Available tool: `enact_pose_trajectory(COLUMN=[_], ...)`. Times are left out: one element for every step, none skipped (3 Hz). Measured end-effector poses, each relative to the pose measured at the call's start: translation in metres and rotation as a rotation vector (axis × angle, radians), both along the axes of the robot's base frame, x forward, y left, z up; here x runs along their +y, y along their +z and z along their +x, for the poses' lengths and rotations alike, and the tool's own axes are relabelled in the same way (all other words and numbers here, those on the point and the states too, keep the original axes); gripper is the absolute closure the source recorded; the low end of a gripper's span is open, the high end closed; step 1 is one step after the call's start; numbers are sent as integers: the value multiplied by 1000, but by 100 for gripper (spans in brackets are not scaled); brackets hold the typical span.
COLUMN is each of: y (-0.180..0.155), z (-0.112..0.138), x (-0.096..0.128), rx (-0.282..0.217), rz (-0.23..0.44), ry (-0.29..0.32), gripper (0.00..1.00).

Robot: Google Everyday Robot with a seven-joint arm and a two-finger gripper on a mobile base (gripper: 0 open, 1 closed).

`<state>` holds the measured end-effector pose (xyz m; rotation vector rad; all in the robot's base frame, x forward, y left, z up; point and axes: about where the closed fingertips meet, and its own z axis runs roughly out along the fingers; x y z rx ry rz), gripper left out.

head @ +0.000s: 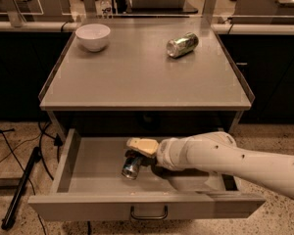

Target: Place redbull can into top drawer

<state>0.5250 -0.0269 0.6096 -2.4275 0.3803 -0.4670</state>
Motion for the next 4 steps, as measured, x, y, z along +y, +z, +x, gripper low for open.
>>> enact_pose_trajectory(y=[8,42,83,93], z=[0,-20,-33,-36], x=[0,2,3,3], rx=[0,-19,-70,-83], rz=[1,-2,-11,-14], ry=[-1,-33,-45,-50], gripper=[0,0,0,0])
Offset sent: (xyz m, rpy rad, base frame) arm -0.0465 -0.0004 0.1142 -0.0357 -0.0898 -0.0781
